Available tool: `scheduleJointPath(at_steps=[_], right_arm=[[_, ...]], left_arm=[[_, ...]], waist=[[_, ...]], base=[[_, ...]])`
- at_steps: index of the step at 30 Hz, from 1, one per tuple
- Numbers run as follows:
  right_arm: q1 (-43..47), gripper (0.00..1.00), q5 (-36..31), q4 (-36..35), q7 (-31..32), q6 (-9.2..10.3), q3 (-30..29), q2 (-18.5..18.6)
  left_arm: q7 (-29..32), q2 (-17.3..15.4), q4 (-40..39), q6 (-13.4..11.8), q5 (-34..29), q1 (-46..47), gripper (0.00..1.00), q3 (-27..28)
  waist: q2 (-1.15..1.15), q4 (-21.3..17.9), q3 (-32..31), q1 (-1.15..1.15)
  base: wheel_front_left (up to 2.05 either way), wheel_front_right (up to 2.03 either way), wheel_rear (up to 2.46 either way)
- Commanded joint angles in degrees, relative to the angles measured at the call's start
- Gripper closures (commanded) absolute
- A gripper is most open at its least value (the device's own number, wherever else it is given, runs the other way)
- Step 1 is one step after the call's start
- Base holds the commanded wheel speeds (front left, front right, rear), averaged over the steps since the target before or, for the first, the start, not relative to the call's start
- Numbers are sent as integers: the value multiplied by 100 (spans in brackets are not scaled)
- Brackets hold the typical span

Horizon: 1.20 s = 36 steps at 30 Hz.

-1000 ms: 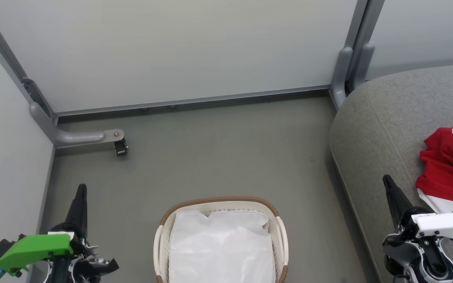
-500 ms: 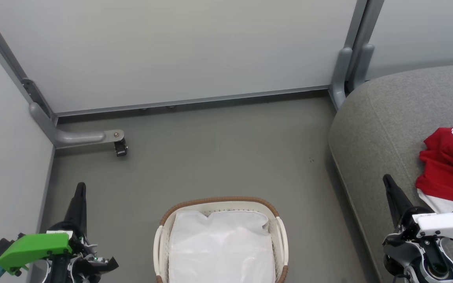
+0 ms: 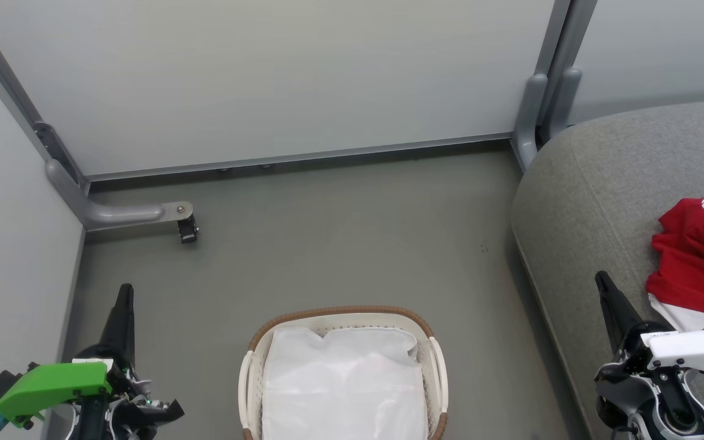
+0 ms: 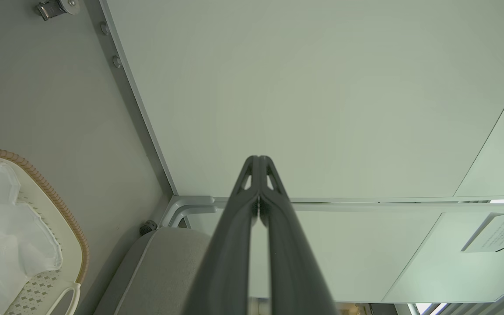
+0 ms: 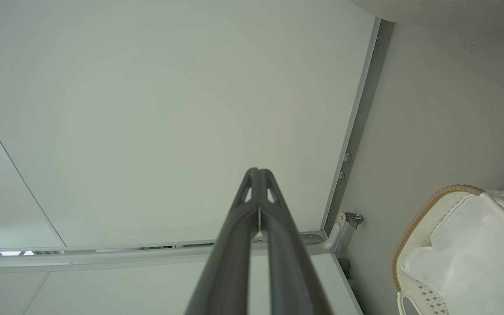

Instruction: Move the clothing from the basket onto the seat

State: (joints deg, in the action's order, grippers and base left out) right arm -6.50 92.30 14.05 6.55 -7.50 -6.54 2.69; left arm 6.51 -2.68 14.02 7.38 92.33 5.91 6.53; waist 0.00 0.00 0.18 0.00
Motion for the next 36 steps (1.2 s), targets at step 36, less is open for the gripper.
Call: scheduleJointPath(at_steps=[36], right_arm=[[58,100,22,-18,17,2,-9,36]], left_arm=[[24,-38,-8,25,18,61,100,11]], waist=[[0,0,0,0]], base=[[0,0,0]])
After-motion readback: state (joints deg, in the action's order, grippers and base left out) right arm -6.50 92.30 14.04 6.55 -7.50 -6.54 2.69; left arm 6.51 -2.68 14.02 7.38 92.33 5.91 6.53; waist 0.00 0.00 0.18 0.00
